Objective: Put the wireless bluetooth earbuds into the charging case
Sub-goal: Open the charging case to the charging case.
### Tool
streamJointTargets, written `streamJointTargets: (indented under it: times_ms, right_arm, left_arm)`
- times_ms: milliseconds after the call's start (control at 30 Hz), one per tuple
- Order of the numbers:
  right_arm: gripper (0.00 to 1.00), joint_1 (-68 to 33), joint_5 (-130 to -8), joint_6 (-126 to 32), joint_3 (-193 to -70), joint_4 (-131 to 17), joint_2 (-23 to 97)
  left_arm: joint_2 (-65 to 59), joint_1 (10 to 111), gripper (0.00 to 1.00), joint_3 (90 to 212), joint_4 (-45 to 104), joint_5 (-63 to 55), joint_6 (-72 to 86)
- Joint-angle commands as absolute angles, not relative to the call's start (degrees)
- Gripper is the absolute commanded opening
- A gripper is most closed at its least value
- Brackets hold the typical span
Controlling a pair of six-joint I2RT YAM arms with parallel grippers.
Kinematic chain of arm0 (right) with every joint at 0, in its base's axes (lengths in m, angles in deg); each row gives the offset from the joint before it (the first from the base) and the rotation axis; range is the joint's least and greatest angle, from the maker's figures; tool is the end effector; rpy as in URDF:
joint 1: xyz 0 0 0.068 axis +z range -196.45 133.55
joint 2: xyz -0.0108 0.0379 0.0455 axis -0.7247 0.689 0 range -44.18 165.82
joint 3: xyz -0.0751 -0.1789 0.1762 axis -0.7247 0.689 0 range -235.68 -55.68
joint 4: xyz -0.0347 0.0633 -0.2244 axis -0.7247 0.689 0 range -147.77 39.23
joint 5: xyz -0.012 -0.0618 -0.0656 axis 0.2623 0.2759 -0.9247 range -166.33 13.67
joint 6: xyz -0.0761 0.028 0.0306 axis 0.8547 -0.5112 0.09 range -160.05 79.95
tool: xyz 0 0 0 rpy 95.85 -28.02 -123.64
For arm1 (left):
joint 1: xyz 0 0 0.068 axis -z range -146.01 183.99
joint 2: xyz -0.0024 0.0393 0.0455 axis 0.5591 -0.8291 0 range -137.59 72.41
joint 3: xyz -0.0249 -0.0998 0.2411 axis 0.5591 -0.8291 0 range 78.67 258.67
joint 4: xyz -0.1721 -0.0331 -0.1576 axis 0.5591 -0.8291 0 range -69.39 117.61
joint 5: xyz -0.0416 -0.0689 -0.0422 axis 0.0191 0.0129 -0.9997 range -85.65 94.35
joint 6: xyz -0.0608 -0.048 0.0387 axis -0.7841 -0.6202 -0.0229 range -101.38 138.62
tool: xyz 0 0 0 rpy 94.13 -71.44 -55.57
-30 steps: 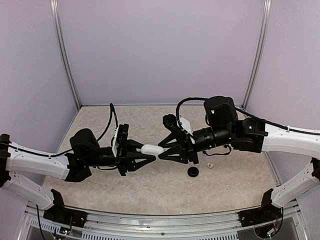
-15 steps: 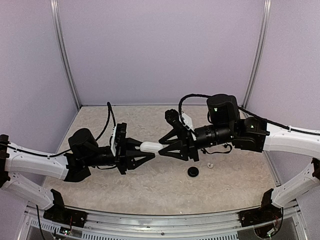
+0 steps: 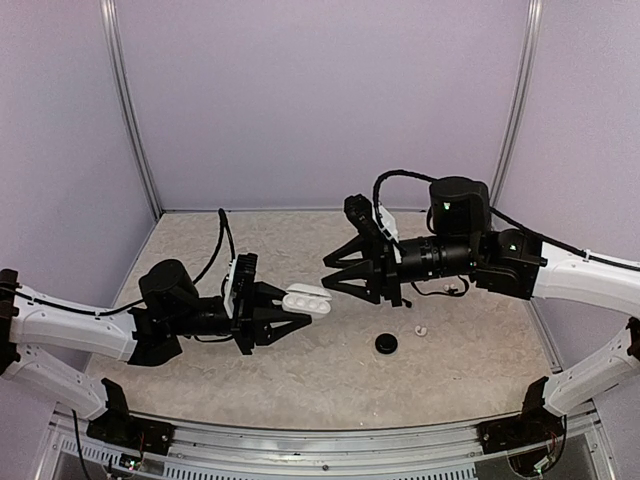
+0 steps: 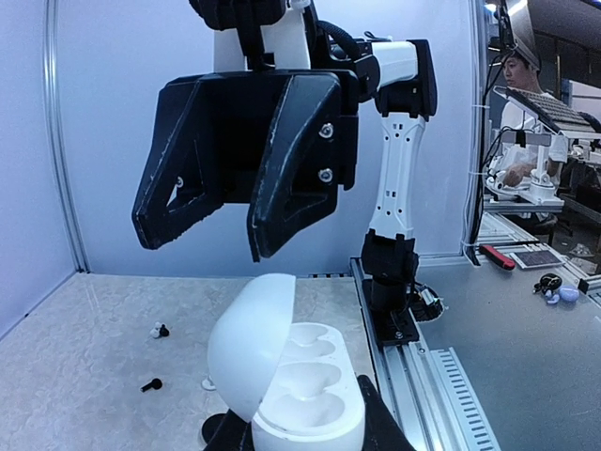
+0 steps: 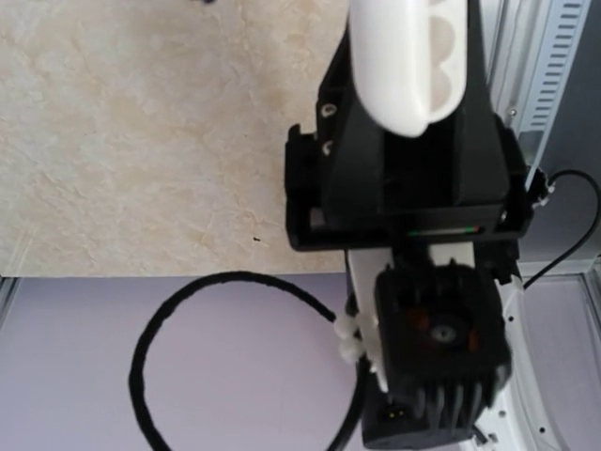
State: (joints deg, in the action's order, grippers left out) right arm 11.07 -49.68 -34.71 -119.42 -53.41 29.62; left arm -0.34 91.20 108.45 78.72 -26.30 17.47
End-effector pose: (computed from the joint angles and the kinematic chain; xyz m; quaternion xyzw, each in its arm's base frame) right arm 0.1385 0.2815 0.3420 -0.5215 0.5824 0.4258 0.4555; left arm 0.1206 -0.2593 0.2707 0.4732 0.4638 -0.5064 0.5518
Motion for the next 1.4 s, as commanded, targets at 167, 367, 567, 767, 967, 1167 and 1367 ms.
streamJointTargets:
  times_ms: [167, 367, 567, 767, 967, 1167, 1367]
  right_arm:
    - [0.40, 10.7, -51.4, -34.4, -120.1, -54.0, 27.9]
    - [0.58, 10.7, -46.8, -32.7, -119.4, -54.2, 26.8]
    - [0.65, 12.0, -47.3, -31.4, -121.1, -52.1, 30.0]
    - [0.64, 12.3, -52.1, -32.1, -121.7, -52.3, 31.4]
    - [0.62, 12.1, -56.1, -33.1, -122.2, -51.7, 31.9]
    - [0.62, 12.0, -56.7, -33.7, -121.6, -52.7, 31.0]
    - [0.73, 12.0, -51.1, -32.7, -120.2, -55.6, 28.4]
  left_arm:
    - [0.3, 91.5, 0.08, 107.7, 79.7, -26.5, 17.3]
    - [-0.1, 91.4, 0.08, 107.5, 80.7, -26.2, 16.3]
    - [-0.5, 91.3, 0.08, 107.9, 81.0, -26.8, 16.0]
    - [0.5, 91.3, 0.08, 107.5, 80.8, -27.4, 16.5]
    - [0.8, 91.3, 0.08, 107.2, 81.3, -27.7, 16.8]
    - [0.3, 91.3, 0.08, 107.1, 81.2, -27.1, 16.9]
    - [-0.3, 91.0, 0.08, 107.8, 81.3, -26.5, 16.0]
